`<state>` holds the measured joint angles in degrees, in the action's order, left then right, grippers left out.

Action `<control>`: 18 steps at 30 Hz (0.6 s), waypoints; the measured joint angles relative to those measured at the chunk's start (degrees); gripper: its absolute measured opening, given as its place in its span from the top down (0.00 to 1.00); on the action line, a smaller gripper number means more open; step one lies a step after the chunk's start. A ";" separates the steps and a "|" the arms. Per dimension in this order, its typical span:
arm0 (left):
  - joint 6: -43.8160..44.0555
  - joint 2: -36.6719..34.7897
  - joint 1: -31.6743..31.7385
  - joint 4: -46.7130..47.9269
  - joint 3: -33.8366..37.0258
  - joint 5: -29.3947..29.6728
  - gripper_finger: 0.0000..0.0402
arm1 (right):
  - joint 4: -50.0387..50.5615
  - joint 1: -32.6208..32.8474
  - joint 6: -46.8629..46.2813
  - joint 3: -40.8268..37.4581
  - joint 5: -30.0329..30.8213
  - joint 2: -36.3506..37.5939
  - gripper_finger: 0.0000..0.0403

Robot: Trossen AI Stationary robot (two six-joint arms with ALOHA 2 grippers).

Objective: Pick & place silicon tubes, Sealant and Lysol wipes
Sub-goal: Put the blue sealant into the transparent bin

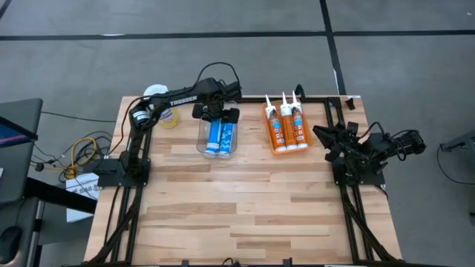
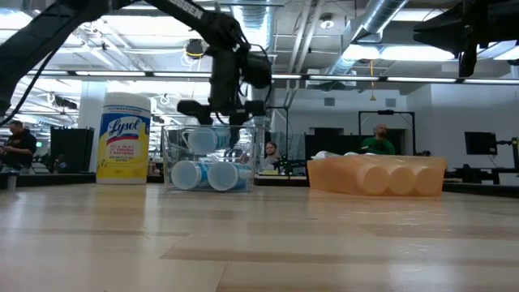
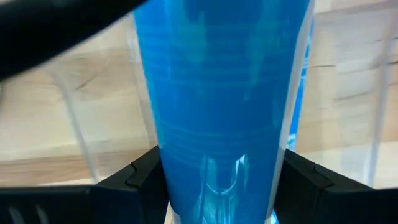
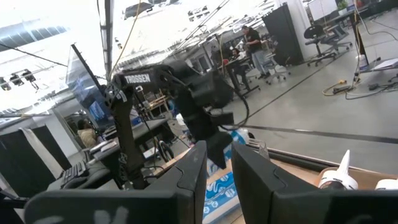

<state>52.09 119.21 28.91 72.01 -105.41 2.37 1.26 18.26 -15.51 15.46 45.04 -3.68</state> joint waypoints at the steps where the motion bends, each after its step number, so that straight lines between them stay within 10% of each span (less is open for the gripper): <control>1: -0.01 0.66 0.02 -0.19 0.00 -0.20 0.50 | 0.00 0.00 -0.02 0.00 0.02 0.00 0.84; 18: -1.88 4.73 0.00 -3.42 0.00 -0.61 0.50 | 0.00 0.02 -0.09 0.00 -0.06 0.01 0.84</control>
<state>50.21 123.94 28.91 68.59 -105.41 1.76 1.26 18.28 -15.59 15.46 44.98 -3.67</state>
